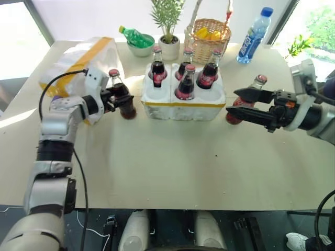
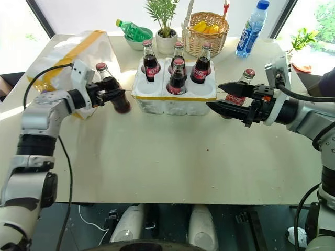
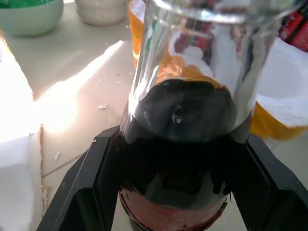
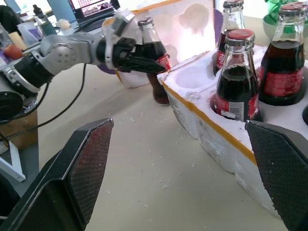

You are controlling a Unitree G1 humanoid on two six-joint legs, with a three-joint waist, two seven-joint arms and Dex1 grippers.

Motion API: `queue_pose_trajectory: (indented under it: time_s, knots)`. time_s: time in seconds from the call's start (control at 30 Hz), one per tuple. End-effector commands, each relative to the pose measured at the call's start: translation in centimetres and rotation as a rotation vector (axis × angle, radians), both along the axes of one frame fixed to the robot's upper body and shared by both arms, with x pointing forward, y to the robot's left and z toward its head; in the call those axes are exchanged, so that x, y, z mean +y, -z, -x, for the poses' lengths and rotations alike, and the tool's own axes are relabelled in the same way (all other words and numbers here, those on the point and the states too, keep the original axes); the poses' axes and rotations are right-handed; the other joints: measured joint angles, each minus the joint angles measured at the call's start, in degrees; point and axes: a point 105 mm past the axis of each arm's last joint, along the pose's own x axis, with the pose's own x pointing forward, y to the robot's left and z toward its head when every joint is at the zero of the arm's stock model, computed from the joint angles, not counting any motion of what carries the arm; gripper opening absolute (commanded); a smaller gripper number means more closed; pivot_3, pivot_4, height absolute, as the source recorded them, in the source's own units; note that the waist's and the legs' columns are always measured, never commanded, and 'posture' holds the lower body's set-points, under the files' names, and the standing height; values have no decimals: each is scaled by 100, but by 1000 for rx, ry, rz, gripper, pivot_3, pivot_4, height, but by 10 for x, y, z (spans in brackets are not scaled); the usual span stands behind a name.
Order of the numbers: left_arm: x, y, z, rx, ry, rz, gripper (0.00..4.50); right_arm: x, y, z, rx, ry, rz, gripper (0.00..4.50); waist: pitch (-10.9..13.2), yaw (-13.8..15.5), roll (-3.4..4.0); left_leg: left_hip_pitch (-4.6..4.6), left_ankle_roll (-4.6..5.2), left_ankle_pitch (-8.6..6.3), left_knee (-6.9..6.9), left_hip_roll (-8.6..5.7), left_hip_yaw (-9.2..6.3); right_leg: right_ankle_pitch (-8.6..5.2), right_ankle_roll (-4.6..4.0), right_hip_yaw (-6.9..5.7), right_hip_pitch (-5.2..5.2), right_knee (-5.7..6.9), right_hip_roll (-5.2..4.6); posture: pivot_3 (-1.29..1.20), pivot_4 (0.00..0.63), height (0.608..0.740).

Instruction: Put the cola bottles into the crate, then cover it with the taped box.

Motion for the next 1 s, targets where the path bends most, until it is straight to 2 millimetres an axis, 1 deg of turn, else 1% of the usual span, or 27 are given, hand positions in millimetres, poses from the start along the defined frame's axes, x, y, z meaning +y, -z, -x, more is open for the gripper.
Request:
queue_pose_trajectory:
  time_s: [0.03,0.13,0.23,0.27,0.3,0.37,0.4,0.53,0.6,0.7,0.83,0.9,1.0]
  knots:
    - [6,-52,20,-119,44,28,2542,-3,-12,6,-51,9,-19,4500,3,-14,-5,-2,0,0,0,0,-2,-1,0,0,-1,0,0,0,150,740]
    - [8,-73,39,-136,100,56,2542,-5,-10,9,-51,20,-19,4500,9,-32,-14,-6,-1,0,1,0,-4,-1,0,-2,-1,-2,0,0,150,740]
    - [-13,-101,70,-159,310,143,2542,-8,-10,11,-52,40,-19,4500,9,-29,-14,-5,-1,0,0,0,-3,-1,1,-1,-1,-3,0,0,150,740]
    - [-21,-109,77,-164,370,172,2542,-9,-10,11,-53,48,-20,4500,9,-16,-14,-5,-1,0,1,0,-5,-2,1,-1,-1,-3,-1,0,150,740]
    - [-27,-115,79,-173,404,192,2542,-10,-10,11,-54,54,-20,4500,9,-1,-14,-5,-1,0,1,-1,-6,-2,2,-2,0,-1,-1,0,150,740]
    - [-40,-124,69,-197,407,215,2542,-11,-11,11,-57,61,-20,4500,9,34,-14,-4,-3,1,4,-4,-7,-2,2,-2,6,-2,-1,0,150,740]
    - [-46,-125,58,-213,376,208,2542,-11,-12,11,-59,64,-20,4500,9,47,-15,-4,-4,2,6,-5,-6,-2,2,-2,7,-3,-1,0,150,740]
    - [-60,-117,8,-258,215,149,2542,-13,-14,12,-67,79,-21,4500,6,97,-12,17,-3,2,8,-9,-2,-1,3,-1,23,-2,0,0,150,740]
    - [-68,-112,-6,-262,190,129,2542,-13,-14,12,-68,87,-23,4500,7,92,-13,15,-3,2,6,-9,-1,-1,3,-1,21,-2,5,0,150,740]
    - [-79,-101,-21,-274,185,84,2542,-15,-11,12,-64,97,-23,4500,9,100,-17,4,-2,2,3,-8,0,-2,2,-1,8,-2,10,0,150,740]
    - [-99,-90,-26,-251,252,141,2542,-14,-7,10,-52,102,-33,4500,9,96,-17,1,1,0,-3,-7,6,-2,3,-1,5,-6,12,0,150,740]
    - [-105,-80,-31,-234,252,124,2542,-14,-4,8,-48,109,-38,4500,9,100,-17,2,1,0,-1,-3,6,-2,3,-1,5,-8,9,0,150,740]
    - [-109,-58,-36,-192,241,31,2542,-15,-2,4,-48,129,-31,4500,11,110,-20,-1,3,-1,3,-3,1,-1,3,-1,5,-6,4,0,150,740]
